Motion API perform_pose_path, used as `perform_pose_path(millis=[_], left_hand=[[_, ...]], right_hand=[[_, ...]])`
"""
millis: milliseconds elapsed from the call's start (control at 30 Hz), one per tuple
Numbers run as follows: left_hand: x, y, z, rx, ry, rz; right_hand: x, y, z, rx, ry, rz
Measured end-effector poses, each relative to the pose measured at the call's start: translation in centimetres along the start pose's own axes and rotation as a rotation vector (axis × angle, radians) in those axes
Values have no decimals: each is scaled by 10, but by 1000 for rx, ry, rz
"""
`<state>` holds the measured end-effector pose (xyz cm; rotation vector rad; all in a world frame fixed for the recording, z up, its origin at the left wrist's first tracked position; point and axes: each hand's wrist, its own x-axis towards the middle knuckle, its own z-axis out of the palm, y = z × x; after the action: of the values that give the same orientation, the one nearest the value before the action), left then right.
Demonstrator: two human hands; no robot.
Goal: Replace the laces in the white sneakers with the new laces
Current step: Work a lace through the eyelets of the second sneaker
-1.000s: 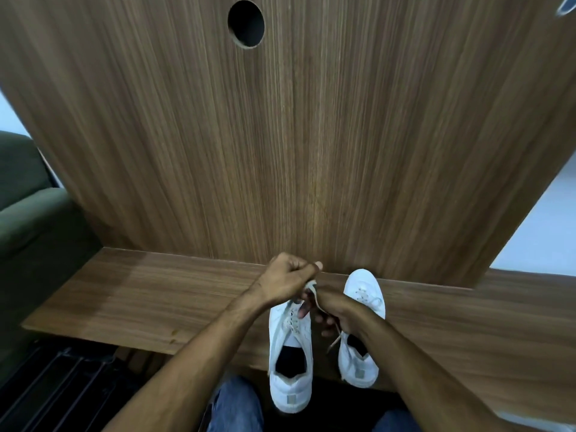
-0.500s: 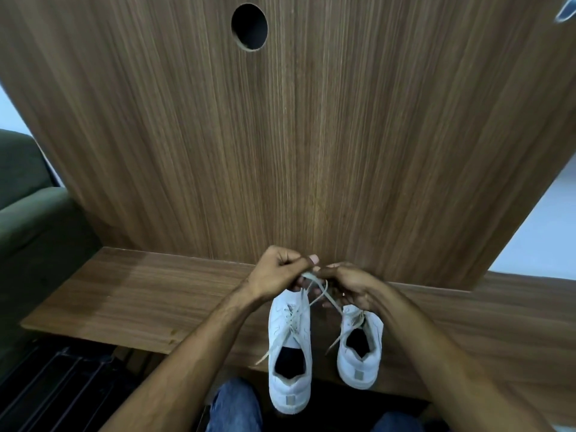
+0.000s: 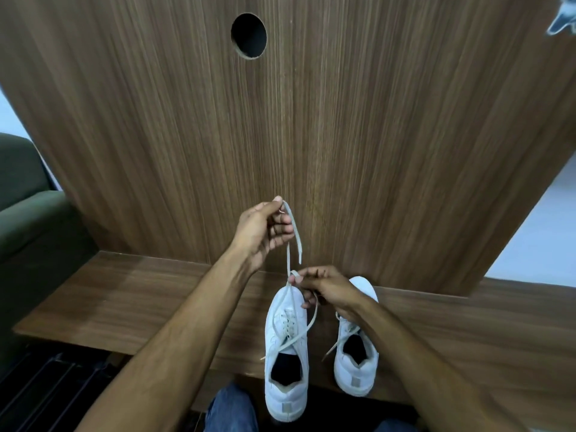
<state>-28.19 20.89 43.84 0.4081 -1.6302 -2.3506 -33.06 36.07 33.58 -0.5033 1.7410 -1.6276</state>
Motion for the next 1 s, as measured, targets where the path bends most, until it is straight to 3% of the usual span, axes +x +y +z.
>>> perform_pose_path(millis=[100,267,400,467,533,633,700,833,1000], left_hand=[[-3,-4,-1,10,-60,-10],[-6,7,3,48,-164,59],[-2,0,4,124,-64,90],[-1,-22,-7,266,39,109],[-4,-56,-24,551,107,192],[-19,-108,-44,811,-21,189],[-33,-123,-42,809,-137,95],[-31,-132,-32,602,-144,92],[-26,-128,-33,587,-297,130]], right_hand=[[3,1,4,120,181,-49],[2,-6,11,47,86,-84],[-4,-8,15,-70,-29,-122],[-7,-5,13,-69,-32,-129],[-8,-4,7,-24,29,-112],[-10,-3,-3,14,93,-46],[-11,-7,-5,19,81,14],[-15,-13,-1,-56,117,189],[-20,-14,-7,-100,22,283]])
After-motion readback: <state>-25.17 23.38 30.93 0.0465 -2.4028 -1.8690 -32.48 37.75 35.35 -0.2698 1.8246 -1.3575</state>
